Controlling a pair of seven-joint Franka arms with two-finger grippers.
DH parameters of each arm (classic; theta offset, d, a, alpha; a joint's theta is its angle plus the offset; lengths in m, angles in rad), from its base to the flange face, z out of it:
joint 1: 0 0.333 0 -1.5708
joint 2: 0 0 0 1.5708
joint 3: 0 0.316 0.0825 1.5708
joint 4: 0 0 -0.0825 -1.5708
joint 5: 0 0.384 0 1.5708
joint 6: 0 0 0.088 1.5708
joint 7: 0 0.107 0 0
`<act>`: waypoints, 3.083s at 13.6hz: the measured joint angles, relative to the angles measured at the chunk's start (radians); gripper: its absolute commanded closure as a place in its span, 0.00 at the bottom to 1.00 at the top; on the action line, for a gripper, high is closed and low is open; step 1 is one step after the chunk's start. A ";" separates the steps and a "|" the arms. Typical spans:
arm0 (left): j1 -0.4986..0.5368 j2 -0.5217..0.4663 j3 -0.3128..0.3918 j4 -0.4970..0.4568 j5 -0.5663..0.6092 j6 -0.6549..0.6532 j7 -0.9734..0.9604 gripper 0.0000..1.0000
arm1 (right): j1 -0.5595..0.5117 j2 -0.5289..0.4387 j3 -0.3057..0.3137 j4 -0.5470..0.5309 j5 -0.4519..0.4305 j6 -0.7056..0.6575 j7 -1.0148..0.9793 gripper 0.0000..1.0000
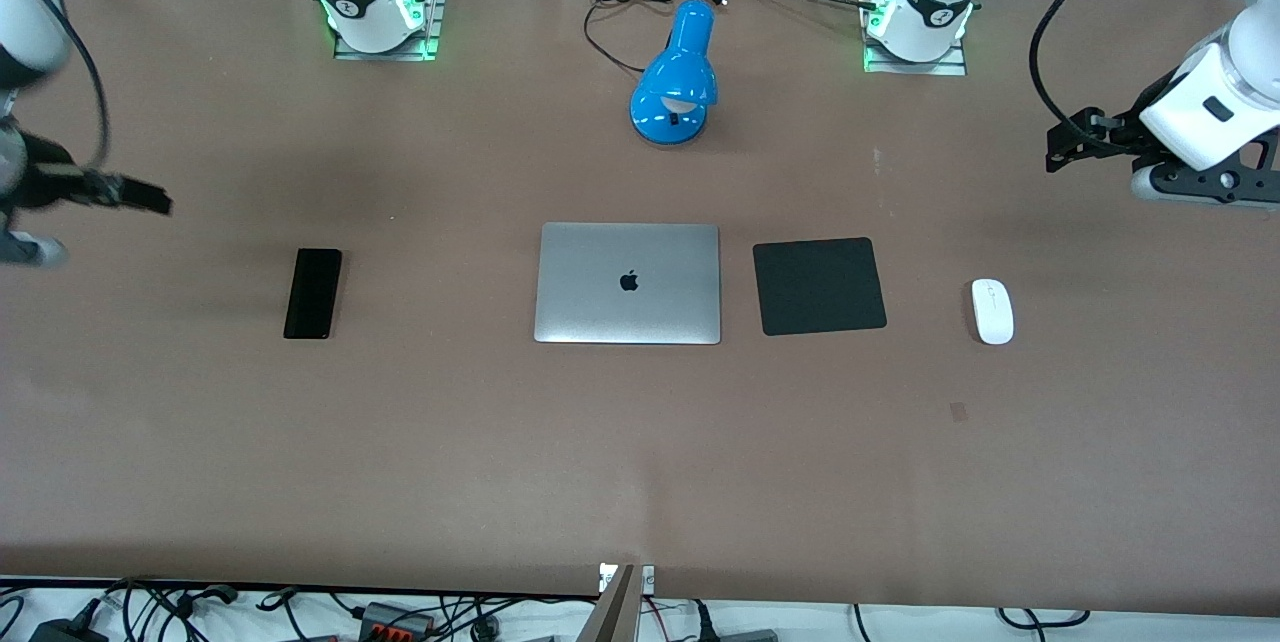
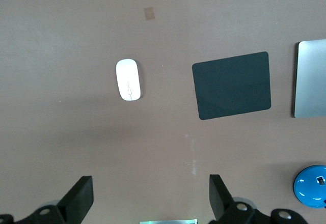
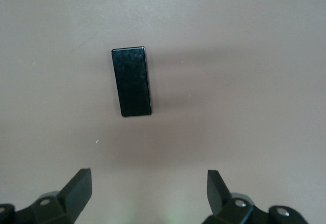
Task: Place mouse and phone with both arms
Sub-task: 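Lower the right gripper to the black phone while the left gripper reaches the mouse, then grasp the phone with the right gripper while the left gripper grasps the mouse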
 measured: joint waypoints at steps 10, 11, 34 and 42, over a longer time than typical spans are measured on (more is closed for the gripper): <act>0.114 0.311 0.012 -0.031 0.007 0.252 0.007 0.00 | 0.027 0.162 0.009 -0.359 0.003 0.571 0.049 0.00; 0.122 0.337 0.012 -0.054 0.007 0.317 0.012 0.00 | 0.027 0.162 0.009 -0.408 0.003 0.643 0.050 0.00; 0.148 0.460 0.004 -0.524 0.008 1.178 0.101 0.64 | 0.035 0.243 0.010 -0.565 0.003 1.013 0.050 0.30; 0.142 0.414 -0.008 -0.434 0.008 1.015 0.101 0.64 | 0.066 0.232 0.078 -0.534 0.003 1.016 0.057 0.69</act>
